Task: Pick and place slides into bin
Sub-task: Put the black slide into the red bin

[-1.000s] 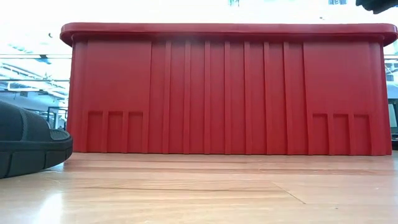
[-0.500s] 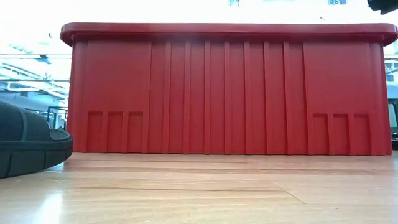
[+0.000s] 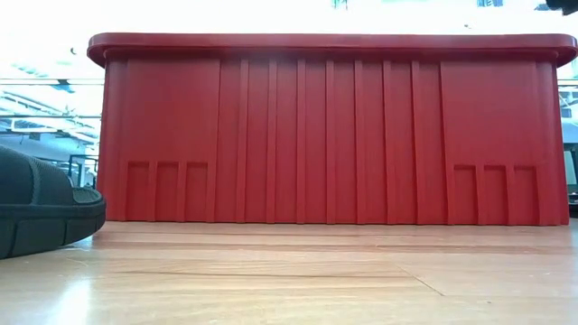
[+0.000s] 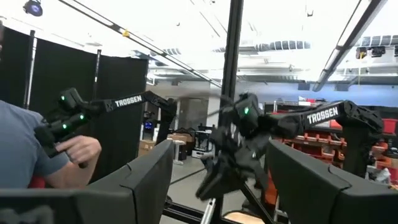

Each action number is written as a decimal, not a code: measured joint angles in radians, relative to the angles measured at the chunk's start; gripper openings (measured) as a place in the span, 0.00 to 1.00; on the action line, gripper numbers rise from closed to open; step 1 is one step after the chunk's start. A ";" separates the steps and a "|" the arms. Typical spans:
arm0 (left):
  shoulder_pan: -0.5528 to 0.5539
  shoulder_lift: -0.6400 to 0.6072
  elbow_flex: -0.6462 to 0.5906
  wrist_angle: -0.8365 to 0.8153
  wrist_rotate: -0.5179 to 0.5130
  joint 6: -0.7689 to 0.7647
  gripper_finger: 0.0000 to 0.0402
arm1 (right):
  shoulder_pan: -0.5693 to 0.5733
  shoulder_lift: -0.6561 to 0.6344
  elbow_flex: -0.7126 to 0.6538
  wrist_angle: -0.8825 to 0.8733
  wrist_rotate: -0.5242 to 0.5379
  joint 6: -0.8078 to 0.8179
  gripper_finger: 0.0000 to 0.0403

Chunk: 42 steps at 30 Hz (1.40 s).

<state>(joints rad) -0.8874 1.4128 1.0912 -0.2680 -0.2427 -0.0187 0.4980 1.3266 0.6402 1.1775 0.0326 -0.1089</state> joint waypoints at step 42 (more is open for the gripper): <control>-0.096 0.256 0.000 -0.340 -0.145 -0.631 0.20 | 0.025 0.209 0.230 -0.092 0.021 0.007 0.61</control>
<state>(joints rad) -0.9833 1.6691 1.0912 -0.6081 -0.3873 -0.6495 0.5229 1.5360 0.8703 1.0859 0.0532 -0.1017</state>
